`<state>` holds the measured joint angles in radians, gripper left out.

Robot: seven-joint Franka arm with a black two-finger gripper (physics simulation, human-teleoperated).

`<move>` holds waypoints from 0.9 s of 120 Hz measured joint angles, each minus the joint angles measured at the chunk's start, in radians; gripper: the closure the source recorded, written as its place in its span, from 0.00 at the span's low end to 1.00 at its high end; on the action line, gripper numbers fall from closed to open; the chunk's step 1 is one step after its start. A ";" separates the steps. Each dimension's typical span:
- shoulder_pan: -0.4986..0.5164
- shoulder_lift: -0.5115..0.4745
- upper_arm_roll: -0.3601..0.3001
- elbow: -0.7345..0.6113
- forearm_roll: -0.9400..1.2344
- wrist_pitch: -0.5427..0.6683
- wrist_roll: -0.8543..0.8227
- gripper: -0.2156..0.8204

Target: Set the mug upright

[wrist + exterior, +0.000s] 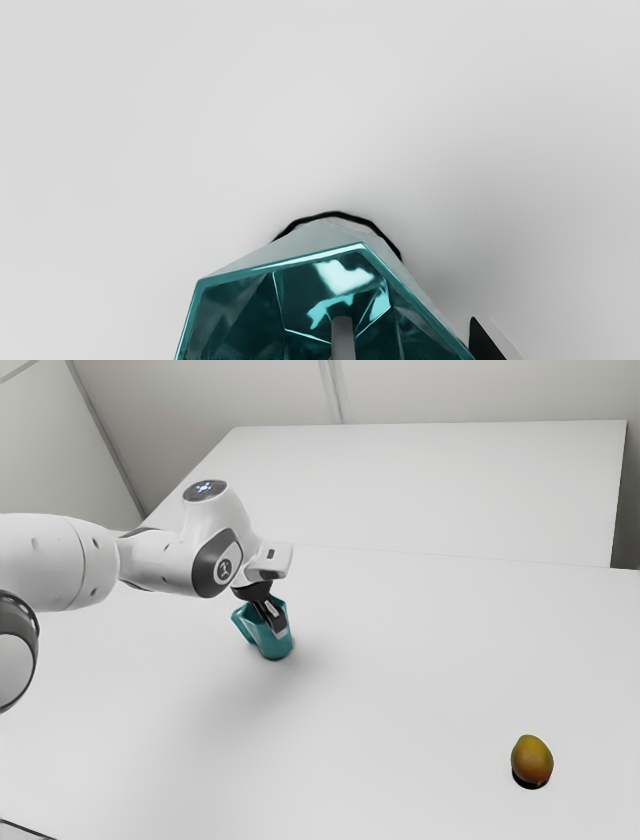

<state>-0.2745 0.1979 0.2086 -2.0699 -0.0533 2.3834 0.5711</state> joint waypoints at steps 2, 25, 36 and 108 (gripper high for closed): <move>0.000 -0.001 0.000 0.000 0.000 0.000 0.000 0.61; -0.002 -0.030 0.000 -0.002 0.000 -0.006 0.000 0.53; -0.005 -0.054 0.000 -0.004 0.000 -0.010 0.000 0.52; 0.005 -0.112 0.000 0.224 0.004 -0.195 -0.008 0.34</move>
<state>-0.2700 0.0863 0.2084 -1.8457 -0.0498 2.1882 0.5635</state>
